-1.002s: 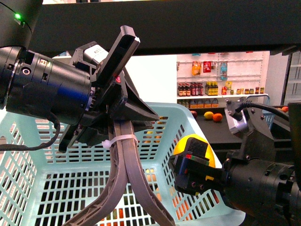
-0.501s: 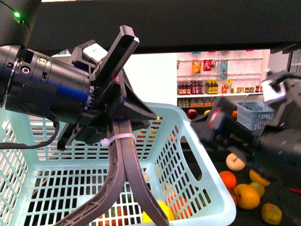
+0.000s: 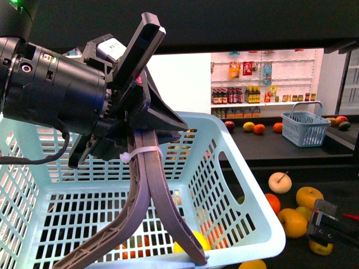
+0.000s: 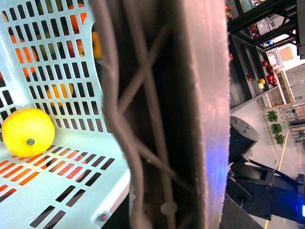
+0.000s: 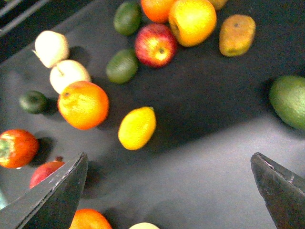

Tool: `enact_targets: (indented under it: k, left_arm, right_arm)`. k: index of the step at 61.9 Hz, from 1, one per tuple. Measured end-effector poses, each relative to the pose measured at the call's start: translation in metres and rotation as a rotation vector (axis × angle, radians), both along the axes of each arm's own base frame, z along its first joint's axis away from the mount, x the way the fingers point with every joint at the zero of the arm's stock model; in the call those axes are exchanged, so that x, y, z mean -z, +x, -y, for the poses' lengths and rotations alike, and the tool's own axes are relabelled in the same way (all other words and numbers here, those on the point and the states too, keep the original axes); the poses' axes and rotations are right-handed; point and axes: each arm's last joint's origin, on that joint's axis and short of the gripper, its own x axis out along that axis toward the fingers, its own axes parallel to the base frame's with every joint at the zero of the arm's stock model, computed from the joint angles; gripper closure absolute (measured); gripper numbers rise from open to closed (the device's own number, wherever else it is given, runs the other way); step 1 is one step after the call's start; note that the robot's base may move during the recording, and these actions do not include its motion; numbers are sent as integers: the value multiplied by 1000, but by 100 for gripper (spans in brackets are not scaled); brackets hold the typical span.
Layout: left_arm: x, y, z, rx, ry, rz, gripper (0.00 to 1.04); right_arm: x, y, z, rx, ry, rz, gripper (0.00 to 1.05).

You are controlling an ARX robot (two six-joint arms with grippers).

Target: Pick lemon from shelf

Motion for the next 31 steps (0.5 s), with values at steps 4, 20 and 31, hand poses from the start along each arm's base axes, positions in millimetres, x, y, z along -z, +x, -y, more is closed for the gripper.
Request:
enact_targets:
  k: [4,20,31]
  left_arm:
    - [0,0,0,1,0,0,91]
    - [0,0,0,2,-1,-1,91]
    - [0,0,0,2,-1,-1,91]
  right_arm:
    - [18,7,-1,14,15,-55,2]
    - [63,29,-10,53,93,-141,2]
    - [88,51,-17,70,181,-175,2]
